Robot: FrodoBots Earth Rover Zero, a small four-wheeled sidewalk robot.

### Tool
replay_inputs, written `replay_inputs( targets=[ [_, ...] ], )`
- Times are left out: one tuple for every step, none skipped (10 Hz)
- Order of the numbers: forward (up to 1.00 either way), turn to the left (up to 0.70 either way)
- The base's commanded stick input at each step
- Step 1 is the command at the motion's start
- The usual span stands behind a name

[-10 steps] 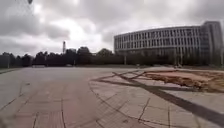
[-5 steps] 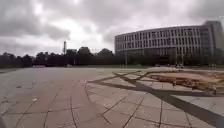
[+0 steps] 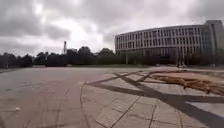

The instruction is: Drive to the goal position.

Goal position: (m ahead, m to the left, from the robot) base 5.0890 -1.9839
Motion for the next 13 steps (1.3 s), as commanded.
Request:
replay_inputs(
  targets=[
    [0.85, 0.0],
    [0.85, 0.0],
    [0.85, 0.0],
    [0.85, 0.0],
    [0.85, -0.02],
    [0.85, -0.05],
    [0.85, -0.05],
    [0.85, 0.0],
    [0.85, -0.06],
    [0.85, -0.15],
    [0.85, -0.06],
    [0.85, -0.02],
    [0.85, -0.13]
  ],
)
